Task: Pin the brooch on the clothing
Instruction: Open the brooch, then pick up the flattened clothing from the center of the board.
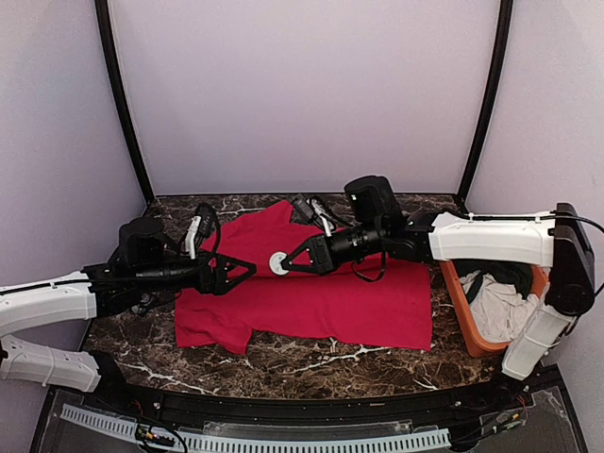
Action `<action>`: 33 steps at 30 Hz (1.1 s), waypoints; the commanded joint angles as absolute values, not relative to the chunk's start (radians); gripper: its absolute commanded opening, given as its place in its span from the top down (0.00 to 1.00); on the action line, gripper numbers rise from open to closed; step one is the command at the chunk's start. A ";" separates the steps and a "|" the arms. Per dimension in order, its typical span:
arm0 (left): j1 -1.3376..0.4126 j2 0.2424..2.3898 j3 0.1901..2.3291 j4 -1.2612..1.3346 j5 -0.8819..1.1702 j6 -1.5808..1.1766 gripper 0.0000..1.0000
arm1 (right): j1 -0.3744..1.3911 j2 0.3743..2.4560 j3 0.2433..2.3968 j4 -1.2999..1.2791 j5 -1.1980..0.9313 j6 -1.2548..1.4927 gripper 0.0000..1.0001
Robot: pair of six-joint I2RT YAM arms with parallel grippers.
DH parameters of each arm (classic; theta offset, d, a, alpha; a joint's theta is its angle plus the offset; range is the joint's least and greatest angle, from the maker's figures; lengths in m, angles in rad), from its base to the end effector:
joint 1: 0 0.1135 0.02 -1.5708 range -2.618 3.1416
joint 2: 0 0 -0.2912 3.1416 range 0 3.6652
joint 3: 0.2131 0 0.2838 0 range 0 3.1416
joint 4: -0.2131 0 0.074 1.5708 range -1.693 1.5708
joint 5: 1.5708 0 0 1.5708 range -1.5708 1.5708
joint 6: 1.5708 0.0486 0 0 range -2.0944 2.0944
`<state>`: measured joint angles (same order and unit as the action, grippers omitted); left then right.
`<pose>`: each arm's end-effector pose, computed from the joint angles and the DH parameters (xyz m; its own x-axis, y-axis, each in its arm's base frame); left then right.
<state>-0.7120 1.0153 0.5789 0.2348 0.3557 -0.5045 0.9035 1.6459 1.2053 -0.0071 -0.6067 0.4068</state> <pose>0.1860 -0.1829 0.2741 -0.5536 -0.1207 -0.8240 0.6890 0.4893 -0.5346 0.2388 0.3479 0.2906 -0.6272 -0.2709 -0.7302 -0.7788 0.2307 0.5834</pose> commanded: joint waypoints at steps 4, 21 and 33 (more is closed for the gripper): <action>-0.710 1.080 0.619 0.221 0.412 -0.488 0.02 | 0.894 1.686 1.264 -0.050 -0.747 0.613 1.00; -0.712 1.136 0.733 0.063 0.323 -0.383 0.06 | 0.899 1.710 1.310 -0.216 -0.566 0.602 1.00; -0.727 1.240 0.895 -0.298 -0.250 -0.190 0.01 | 0.898 1.810 1.400 -0.412 -0.177 0.564 1.00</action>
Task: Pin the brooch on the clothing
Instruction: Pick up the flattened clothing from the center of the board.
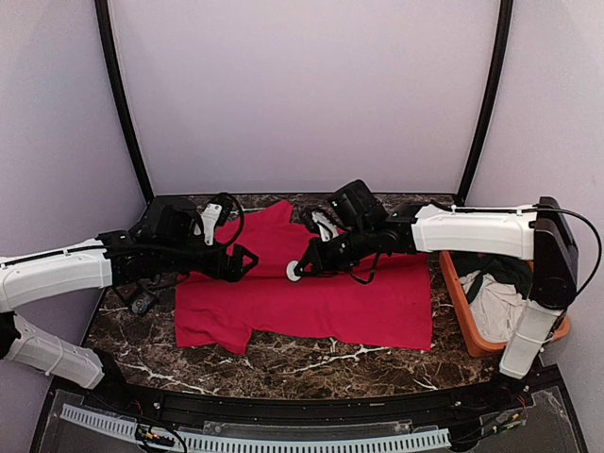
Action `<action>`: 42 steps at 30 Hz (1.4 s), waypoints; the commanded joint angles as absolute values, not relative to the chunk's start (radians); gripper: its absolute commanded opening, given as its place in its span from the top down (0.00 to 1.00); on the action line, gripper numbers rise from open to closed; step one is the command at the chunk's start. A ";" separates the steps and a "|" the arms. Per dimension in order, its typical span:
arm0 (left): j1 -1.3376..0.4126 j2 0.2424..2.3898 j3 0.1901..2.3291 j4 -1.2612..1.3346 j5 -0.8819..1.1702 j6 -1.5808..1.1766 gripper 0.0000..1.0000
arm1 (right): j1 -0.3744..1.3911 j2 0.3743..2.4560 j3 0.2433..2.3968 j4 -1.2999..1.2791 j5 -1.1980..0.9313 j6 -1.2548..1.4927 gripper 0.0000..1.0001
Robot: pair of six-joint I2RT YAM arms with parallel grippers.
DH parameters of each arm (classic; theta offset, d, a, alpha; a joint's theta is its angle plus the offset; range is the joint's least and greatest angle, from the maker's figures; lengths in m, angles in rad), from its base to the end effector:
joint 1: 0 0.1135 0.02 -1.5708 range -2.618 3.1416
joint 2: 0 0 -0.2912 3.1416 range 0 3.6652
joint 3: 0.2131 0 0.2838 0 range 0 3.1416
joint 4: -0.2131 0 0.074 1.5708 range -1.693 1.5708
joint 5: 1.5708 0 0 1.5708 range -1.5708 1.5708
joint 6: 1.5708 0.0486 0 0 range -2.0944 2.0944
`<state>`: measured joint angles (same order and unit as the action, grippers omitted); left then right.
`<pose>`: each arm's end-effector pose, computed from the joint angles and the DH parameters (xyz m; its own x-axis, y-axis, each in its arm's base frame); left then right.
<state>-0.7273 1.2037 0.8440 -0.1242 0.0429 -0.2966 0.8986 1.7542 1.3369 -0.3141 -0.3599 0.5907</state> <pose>0.2262 -0.2042 0.2868 -0.5348 0.0851 -0.8407 0.5608 0.7800 -0.2778 0.2606 0.3549 0.2625 -0.8442 -0.2237 -0.4871 -0.5121 0.6048 0.6099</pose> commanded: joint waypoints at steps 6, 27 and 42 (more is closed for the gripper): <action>-0.668 1.303 0.957 -0.280 -0.258 0.021 0.01 | 0.890 1.964 1.557 -0.532 -0.202 0.603 1.00; -0.569 1.621 1.138 -0.412 -0.067 0.426 0.01 | 0.858 1.895 1.447 -0.549 0.079 0.634 1.00; -0.534 1.597 1.090 -0.334 -0.007 0.404 0.01 | 0.799 1.814 1.469 -0.679 0.072 0.737 1.00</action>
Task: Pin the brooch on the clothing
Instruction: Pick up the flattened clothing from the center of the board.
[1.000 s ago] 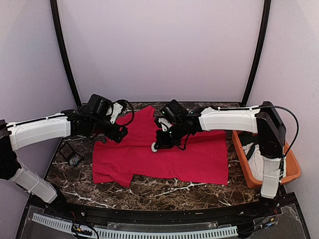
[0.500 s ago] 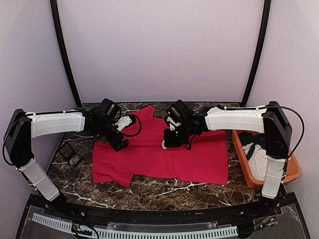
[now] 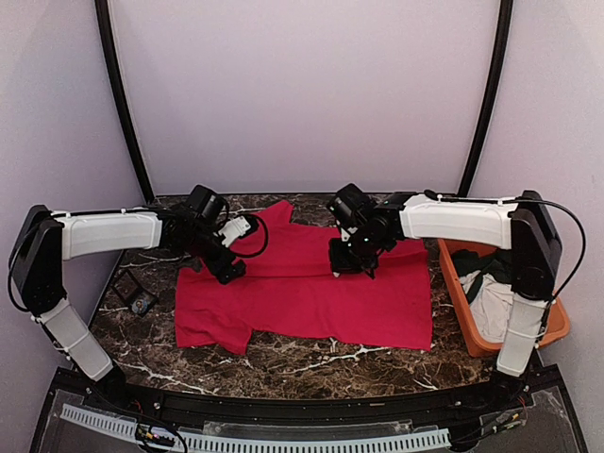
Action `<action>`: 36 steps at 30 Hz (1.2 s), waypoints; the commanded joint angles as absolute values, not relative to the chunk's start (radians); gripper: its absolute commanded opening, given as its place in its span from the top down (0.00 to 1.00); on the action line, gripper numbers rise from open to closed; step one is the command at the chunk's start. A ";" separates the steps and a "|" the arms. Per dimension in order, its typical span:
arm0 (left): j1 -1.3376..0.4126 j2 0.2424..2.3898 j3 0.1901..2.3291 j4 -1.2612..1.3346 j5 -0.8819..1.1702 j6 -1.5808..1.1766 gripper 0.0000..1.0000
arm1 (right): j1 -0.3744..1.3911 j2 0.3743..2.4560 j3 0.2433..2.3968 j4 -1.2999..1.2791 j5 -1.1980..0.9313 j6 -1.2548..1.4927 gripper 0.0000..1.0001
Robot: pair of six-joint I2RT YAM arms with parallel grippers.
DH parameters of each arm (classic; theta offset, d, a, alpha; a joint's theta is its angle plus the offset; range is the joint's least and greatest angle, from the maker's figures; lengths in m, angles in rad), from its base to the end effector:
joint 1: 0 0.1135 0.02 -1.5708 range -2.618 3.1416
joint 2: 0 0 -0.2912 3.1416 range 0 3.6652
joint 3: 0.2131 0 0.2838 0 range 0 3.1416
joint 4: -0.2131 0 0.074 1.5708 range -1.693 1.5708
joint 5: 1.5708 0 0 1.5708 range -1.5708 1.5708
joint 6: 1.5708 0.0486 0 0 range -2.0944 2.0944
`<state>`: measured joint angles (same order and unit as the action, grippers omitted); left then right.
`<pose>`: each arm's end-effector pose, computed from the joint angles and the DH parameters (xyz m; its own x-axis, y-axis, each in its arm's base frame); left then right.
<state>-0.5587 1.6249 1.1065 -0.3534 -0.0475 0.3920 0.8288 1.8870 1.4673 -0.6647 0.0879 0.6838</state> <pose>0.3279 -0.2023 0.2252 -0.4075 0.7048 -0.5808 0.7134 0.6427 0.2794 0.3042 0.3255 0.2238 -0.9094 -0.0607 -0.4114 -0.1703 0.9569 0.2351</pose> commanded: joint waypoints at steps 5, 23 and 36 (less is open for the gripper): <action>-0.477 1.637 1.094 -0.347 0.105 0.422 0.01 | 0.784 1.822 1.571 -0.745 0.010 0.807 1.00; -0.450 1.816 1.220 -0.410 0.158 0.666 0.04 | 0.800 2.173 2.204 -1.031 -0.137 0.729 1.00; -0.413 1.955 1.353 -0.463 0.291 0.714 0.38 | 0.802 2.143 2.079 -0.971 -0.151 0.685 1.00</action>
